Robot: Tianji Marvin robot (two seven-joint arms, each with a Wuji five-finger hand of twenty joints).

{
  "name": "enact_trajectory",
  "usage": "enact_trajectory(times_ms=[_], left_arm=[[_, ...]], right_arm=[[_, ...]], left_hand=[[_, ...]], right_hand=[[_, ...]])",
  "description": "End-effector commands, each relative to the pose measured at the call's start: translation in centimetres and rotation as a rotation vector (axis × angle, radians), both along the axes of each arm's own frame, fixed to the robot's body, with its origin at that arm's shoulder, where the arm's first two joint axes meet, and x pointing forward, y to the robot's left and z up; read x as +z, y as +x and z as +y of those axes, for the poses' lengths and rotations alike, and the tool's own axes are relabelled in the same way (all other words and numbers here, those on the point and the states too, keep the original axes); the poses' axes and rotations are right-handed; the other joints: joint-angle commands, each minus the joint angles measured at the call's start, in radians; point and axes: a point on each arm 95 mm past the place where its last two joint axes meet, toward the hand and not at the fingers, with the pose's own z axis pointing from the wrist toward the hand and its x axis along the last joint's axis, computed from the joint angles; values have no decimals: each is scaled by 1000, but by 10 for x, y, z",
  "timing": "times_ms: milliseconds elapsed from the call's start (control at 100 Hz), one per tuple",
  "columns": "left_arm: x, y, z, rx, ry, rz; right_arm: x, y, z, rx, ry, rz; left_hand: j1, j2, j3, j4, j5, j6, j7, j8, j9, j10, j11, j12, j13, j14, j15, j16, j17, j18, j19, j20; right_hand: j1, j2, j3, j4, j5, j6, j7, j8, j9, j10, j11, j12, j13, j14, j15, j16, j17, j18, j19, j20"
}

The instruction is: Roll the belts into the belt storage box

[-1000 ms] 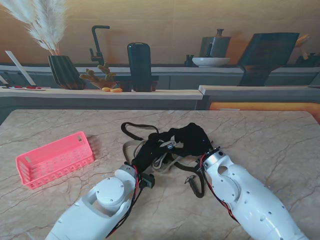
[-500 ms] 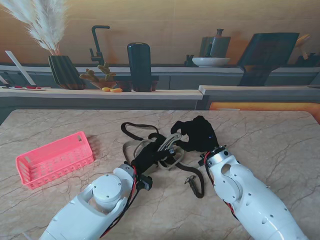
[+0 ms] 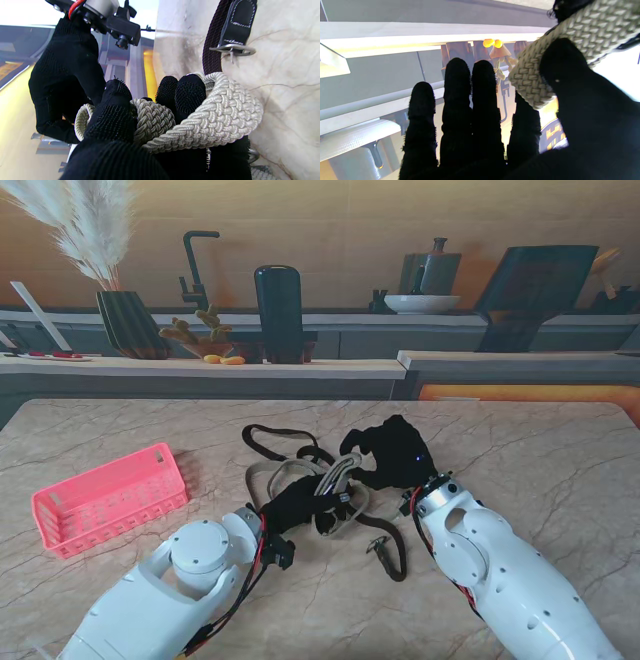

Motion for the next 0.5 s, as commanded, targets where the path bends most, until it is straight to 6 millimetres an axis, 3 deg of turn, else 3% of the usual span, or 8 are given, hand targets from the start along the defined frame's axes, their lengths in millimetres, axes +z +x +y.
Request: enact_trajectory(times_ms=[0,110,140,190,320,490], left_arm=[[3,-1,0,-20,8,-1],[4,-1,1,-42,13,4],[4,-1,1,-43,18,0],[4,-1,1,-44,31,-8],[4,-1,1,-49,55,-20],[3,-1,1,-55,71,-29]], right_arm=[[-2,-3,1,24,-27,12],[-3,-5,1,60,-63,37],[-3,-5,1,72,-73,46],[-3,-6,1,95,-95,63],[0,-8,0,149,-153,81],[4,-8,2,204,-200,104]], left_hand=[[130,111,56,37,29,-106,153,30,31,-44,59,31,51,-57,38,23,37,19,101,41],[130,111,57,37,26,-106,153,36,29,-44,63,45,54,-57,42,25,40,19,107,43],[130,111,56,37,27,-107,153,37,29,-43,64,46,55,-56,42,25,41,19,108,43],[130,111,57,38,27,-107,151,36,29,-42,63,48,57,-57,41,24,45,20,109,43],[130,112,60,39,25,-106,148,35,27,-41,60,53,59,-55,38,22,50,21,108,41],[130,113,61,38,25,-107,146,34,24,-40,58,56,62,-55,33,19,54,23,107,36]], right_hand=[[75,102,44,64,-44,-16,80,41,-63,22,-43,-1,-53,-16,-36,-13,-24,-5,8,-15],[16,105,84,83,-97,40,-73,113,-139,23,-75,-3,-83,-18,-67,-15,-36,-10,-26,1],[-4,104,95,105,-104,48,-103,124,-152,23,-85,-9,-90,-18,-77,-17,-39,-11,-36,4],[-31,107,103,146,-125,60,-175,202,-186,25,-108,-15,-106,-20,-94,-18,-46,-12,-55,20],[-55,108,88,149,-140,57,-205,205,-215,23,-142,-25,-116,-23,-120,-26,-52,-10,-78,20],[-63,105,78,148,-86,48,-202,215,-199,15,-167,-29,-113,-23,-141,-29,-53,-3,-99,28]])
